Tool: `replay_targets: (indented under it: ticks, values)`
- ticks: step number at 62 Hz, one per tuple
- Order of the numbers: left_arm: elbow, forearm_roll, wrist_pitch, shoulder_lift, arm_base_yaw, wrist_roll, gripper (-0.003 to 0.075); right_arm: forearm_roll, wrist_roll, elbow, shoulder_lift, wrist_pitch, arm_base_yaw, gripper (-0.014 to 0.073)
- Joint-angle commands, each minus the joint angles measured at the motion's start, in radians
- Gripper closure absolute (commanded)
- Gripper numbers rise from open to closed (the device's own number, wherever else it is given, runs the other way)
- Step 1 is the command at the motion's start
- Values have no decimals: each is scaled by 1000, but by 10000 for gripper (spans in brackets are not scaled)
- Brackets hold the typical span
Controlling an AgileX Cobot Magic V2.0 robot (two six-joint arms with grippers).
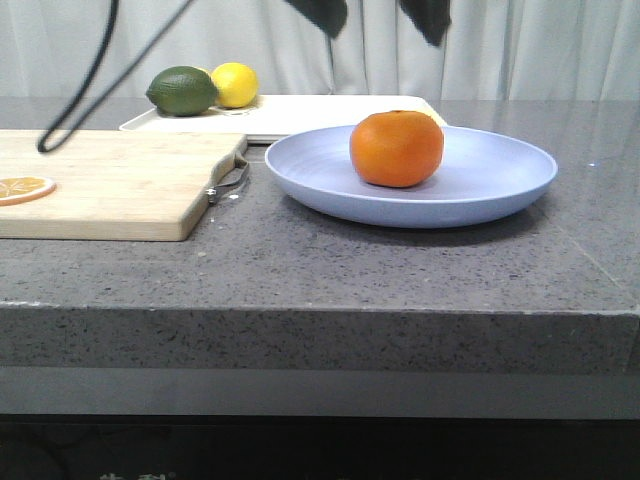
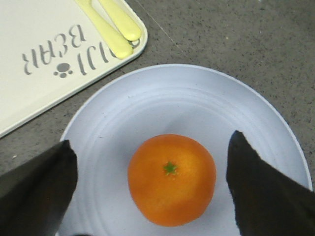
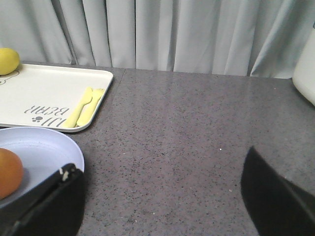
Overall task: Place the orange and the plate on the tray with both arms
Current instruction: 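Open the left gripper and withdraw it back over the cutting board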
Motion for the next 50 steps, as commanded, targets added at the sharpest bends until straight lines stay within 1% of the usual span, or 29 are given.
replay_targets:
  ticks: [1,2,5,8,9,12,15,18,33,42,50]
  values:
    - [-49,17,31,-66,-9,0,275,-10,-3,-37,7,-88,-8,-56]
    - [-50,19,38,-66,-9,0,300,-10,-3,-37,7,-88,-8,-56]
    - [-51,19,56,-66,-9,0,405,-10,-3,-37,7,-88,-8,-56]
    - [-51,19,66,-66,-9,0,482,-10,-3,-37,7,-88,-8,-56]
    - [-51,19,72,-66,-9,0,521,-10,-3,-37,7,-88,-8,-56]
    - [-56,19,87,-66,-9,0,593,-10,-3,-37,7,-88,-8,-56]
    - [-63,19,110,-66,-9,0,682,-10,-3,-37,7,-88,-8,-56]
    - [-68,19,125,-69,-9,0,737,-10,-3,-37,7,-88,-8,-56]
    - [-68,97,190,-94,0,-14,738,-10,-3,-37,7,-88,-8,-56]
    - [-64,97,230,-123,64,-37,738,-10,-3,-37,7,-88,-8,-56]
    - [-24,95,261,-167,152,-37,738,-10,-3,-37,7,-88,-8,-56]
